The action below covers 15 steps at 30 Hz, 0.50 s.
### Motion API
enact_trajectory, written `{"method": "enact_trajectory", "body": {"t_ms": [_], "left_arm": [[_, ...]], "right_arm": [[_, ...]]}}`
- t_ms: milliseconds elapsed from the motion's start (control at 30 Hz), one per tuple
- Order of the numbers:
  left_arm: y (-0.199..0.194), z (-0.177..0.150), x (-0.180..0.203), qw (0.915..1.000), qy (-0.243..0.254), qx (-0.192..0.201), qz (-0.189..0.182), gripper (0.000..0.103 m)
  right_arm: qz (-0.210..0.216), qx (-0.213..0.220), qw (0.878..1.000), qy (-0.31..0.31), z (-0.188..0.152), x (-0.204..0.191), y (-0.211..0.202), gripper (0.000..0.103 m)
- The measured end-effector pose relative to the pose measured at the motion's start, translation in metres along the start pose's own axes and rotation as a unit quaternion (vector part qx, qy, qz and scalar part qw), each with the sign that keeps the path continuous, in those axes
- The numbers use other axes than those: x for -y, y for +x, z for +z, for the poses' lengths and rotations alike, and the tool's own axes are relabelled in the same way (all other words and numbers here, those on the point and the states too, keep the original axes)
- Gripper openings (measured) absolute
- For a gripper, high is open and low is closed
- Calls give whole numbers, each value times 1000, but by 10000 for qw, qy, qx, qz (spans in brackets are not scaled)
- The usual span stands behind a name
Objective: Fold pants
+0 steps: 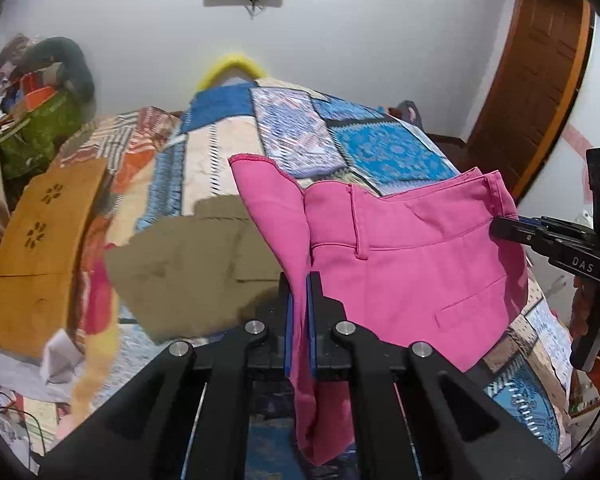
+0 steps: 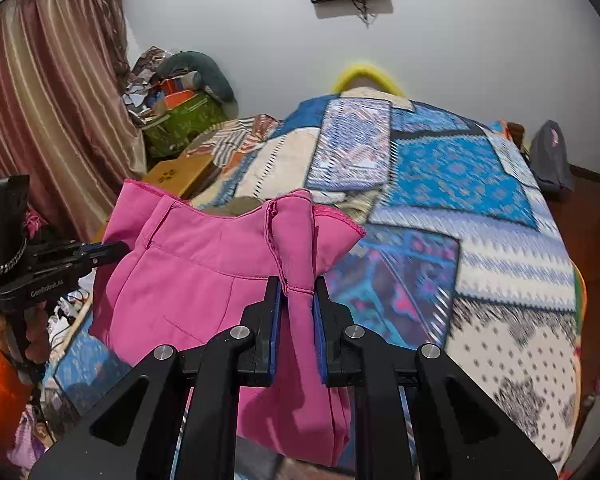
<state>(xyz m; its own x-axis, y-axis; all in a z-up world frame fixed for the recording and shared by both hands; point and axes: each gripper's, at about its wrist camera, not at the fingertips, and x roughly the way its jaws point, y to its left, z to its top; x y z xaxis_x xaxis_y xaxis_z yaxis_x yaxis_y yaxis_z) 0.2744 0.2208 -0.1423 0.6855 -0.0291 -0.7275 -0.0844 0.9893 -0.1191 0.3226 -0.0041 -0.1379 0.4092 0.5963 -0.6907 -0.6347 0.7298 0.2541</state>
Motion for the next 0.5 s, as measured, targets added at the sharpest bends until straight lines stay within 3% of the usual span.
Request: {"method": "enact_trajectory", "body": {"t_ms": [233,500], "left_arm": [[7,15,-48,9993,-242,64,264,5],[53,24,-100,9978,-464,-107,457,5]], "right_arm": [[140,36,9997,-209,34,-25,45,13],[172,-157,9991,-354,54,-38,110,13]]}}
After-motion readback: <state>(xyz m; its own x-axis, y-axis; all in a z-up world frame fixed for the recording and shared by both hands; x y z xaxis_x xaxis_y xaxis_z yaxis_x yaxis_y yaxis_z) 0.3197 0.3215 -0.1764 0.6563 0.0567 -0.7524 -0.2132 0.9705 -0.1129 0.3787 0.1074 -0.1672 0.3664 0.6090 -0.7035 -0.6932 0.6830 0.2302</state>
